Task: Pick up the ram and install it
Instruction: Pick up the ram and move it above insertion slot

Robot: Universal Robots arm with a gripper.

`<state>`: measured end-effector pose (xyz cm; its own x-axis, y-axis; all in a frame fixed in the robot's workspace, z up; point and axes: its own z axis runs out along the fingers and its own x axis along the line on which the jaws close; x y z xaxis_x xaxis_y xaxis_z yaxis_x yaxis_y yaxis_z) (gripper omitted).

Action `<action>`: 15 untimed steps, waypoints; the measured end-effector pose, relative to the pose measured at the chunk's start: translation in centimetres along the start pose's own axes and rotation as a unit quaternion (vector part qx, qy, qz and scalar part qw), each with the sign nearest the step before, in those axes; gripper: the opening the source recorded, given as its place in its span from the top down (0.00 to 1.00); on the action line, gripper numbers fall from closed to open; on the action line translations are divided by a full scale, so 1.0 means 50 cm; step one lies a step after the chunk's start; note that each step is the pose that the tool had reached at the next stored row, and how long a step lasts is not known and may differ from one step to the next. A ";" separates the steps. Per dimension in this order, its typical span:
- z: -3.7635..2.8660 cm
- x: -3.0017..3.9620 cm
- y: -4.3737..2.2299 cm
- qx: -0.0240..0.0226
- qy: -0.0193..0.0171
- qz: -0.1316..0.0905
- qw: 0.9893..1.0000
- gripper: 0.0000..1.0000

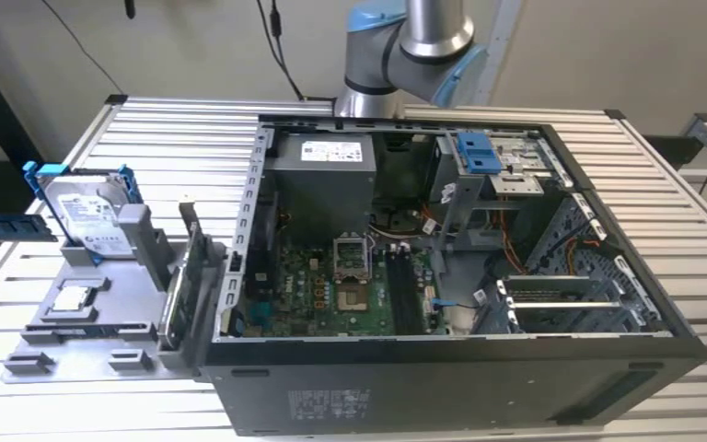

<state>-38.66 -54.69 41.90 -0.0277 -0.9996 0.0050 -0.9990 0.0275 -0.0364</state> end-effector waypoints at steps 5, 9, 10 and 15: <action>0.001 0.000 -0.015 0.000 0.000 0.000 1.000 0.86; 0.001 -0.001 -0.030 0.000 0.000 0.000 1.000 0.86; 0.001 -0.001 -0.034 0.000 0.000 0.000 1.000 0.86; 0.002 -0.002 -0.060 0.000 0.000 0.000 1.000 0.86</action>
<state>-35.64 -54.69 41.90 -0.0277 -0.9996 0.0050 -0.9990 0.0275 -0.0364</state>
